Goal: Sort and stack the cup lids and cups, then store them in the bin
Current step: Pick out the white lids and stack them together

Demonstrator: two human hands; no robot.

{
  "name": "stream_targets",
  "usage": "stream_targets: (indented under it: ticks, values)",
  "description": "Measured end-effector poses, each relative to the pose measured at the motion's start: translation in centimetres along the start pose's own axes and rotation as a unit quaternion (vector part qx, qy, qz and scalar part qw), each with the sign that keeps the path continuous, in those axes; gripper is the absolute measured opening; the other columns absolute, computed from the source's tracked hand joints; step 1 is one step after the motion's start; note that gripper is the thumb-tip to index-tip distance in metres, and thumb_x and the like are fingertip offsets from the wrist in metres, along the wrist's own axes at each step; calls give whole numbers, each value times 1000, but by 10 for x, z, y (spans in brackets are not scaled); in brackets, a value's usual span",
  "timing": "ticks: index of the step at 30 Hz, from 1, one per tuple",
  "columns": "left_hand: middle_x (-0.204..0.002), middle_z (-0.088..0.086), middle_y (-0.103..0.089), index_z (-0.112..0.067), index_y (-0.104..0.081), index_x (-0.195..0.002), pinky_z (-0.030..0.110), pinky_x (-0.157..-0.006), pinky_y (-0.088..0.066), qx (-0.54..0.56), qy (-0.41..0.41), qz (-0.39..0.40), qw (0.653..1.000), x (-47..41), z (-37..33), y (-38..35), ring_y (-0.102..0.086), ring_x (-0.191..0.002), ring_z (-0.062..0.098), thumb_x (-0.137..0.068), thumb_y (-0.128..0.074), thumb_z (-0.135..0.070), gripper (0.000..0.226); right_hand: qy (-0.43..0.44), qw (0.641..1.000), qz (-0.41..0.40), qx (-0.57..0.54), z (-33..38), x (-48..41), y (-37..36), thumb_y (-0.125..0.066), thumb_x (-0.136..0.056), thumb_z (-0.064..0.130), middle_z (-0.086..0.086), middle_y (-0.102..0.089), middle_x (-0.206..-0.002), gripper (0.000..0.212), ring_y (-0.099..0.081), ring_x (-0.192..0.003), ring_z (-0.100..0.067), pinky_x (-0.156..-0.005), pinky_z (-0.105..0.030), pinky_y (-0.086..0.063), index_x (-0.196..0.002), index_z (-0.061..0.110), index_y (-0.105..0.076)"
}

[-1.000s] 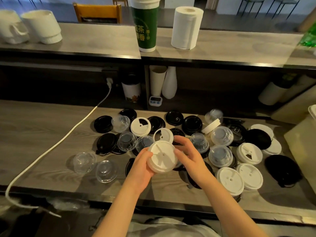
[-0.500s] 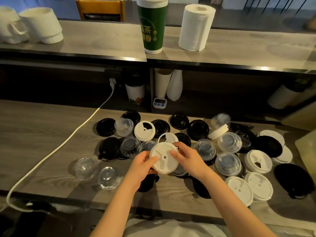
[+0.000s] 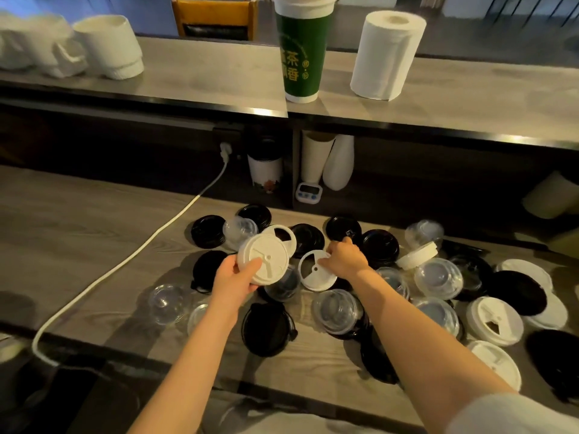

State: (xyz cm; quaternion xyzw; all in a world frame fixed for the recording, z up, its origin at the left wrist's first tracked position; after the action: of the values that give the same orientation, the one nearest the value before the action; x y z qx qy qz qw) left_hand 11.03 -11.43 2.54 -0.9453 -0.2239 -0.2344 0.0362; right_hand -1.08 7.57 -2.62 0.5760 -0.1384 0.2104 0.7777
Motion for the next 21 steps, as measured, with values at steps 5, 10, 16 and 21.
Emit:
stream_targets:
  ticks: [5,10,16,21]
  values:
    - [-109,8,-60,-11,-53,-113,26,-68,-50,-16,-8,-28,999,-1,2,2,-58,-94,19,-90,-61,-15,25,17,982,-64,-175,1,0,-1,-60,-89,30,-10,-58,-106,32,-59,-99,-29,-75,-34,-47,-113,8,-58]
    - [-111,9,-60,-7,-52,-121,21,-66,-45,-29,-38,-27,998,3,-2,-8,-54,-92,16,-91,-59,-20,33,-11,919,-119,-376,-5,24,22,-59,-91,27,-2,-57,-96,25,-53,-89,-19,-73,-30,-41,-110,10,-59]
    - [-112,2,-60,-18,-51,-119,27,-70,-43,21,-9,80,997,22,-5,-56,-55,-93,11,-93,-55,-28,28,-16,735,-93,-671,-21,87,40,-50,-96,25,-4,-63,-88,16,-58,-83,-19,-73,-30,-45,-90,18,-64]
    - [-111,2,-59,-22,-48,-117,46,-97,-43,26,31,198,979,55,-4,-107,-57,-93,12,-95,-46,-36,27,-36,795,-170,-581,-37,130,40,-48,-97,25,1,-61,-88,15,-56,-81,-13,-69,-25,-44,-89,21,-61]
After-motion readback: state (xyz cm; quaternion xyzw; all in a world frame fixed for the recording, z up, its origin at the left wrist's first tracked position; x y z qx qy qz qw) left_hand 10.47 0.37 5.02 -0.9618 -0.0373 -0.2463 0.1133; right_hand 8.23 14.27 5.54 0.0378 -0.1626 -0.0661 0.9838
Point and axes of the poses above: each hand's wrist, its own x-axis away from the middle knuckle, its own y-axis out of the back of the hand, z = x × y, the point moved 1 cm from there along -x, towards the middle knuckle
